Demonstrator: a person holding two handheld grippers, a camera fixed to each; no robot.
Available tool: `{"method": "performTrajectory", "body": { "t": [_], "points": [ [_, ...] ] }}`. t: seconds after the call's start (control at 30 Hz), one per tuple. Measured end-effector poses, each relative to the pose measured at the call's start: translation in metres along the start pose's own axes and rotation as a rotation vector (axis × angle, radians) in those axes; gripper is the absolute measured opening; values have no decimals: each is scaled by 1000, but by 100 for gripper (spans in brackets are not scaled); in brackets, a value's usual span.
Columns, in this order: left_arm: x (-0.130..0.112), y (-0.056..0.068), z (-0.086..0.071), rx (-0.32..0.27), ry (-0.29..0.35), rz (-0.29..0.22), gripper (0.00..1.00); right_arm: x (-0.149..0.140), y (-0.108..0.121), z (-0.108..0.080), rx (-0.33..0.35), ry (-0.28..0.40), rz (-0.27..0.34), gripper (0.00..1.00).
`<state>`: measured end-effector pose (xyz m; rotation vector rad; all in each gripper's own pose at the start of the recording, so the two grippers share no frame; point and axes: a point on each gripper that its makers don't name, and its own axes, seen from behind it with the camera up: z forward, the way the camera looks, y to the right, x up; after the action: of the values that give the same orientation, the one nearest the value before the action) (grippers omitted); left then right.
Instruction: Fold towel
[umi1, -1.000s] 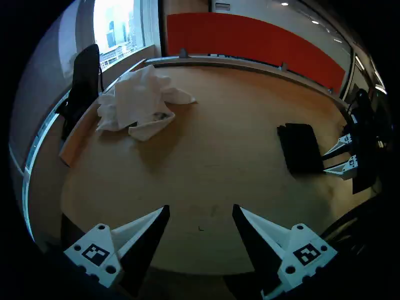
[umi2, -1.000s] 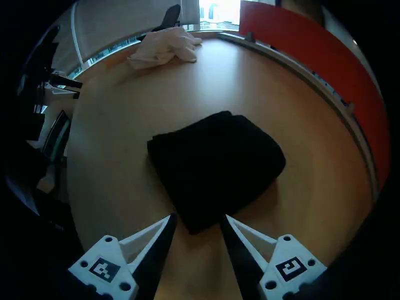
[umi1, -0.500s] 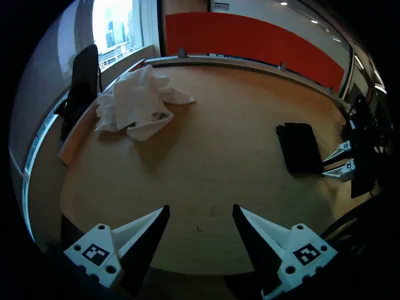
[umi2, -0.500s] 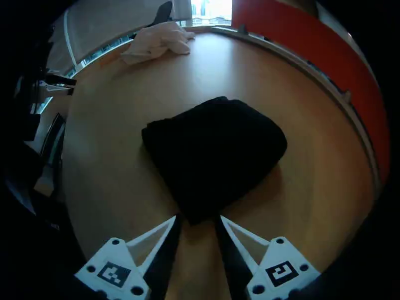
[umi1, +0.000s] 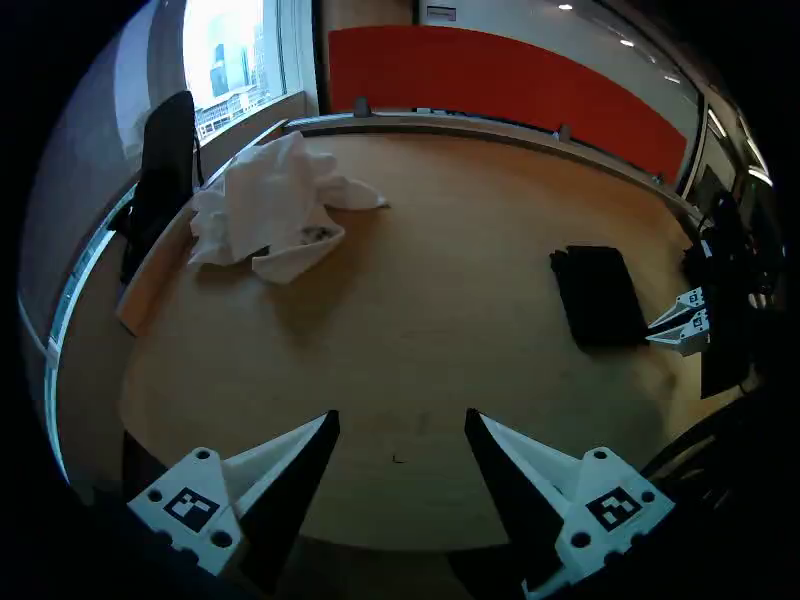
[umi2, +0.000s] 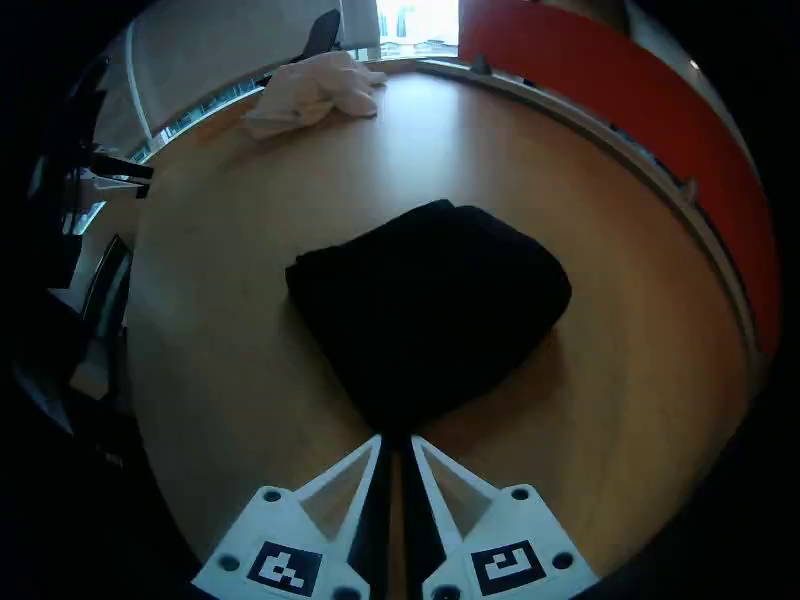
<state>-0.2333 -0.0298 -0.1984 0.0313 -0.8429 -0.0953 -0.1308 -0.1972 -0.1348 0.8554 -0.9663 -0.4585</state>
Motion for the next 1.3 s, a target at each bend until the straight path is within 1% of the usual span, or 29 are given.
{"method": "performTrajectory", "body": {
  "t": [0.2,0.3,0.43,0.77,0.9,1.1,1.2,1.3],
  "points": [
    [-1,2,1,-7,-1,5,93,10,3,-10,-3,18,9,5],
    [0,3,1,-12,1,10,93,22,5,-19,-7,35,11,5],
    [1,4,4,-21,4,19,93,49,8,-33,1,61,5,5],
    [12,9,10,-40,29,50,93,132,29,-74,-12,154,-34,5],
    [16,12,10,-49,37,53,93,156,36,-91,-11,180,-51,5],
    [21,14,10,-54,48,60,93,174,45,-116,-16,196,-84,5],
    [23,16,9,-57,55,59,93,179,52,-128,-22,207,-83,5],
    [25,17,9,-61,58,58,93,183,61,-141,-27,222,-68,5]
  ]
}}
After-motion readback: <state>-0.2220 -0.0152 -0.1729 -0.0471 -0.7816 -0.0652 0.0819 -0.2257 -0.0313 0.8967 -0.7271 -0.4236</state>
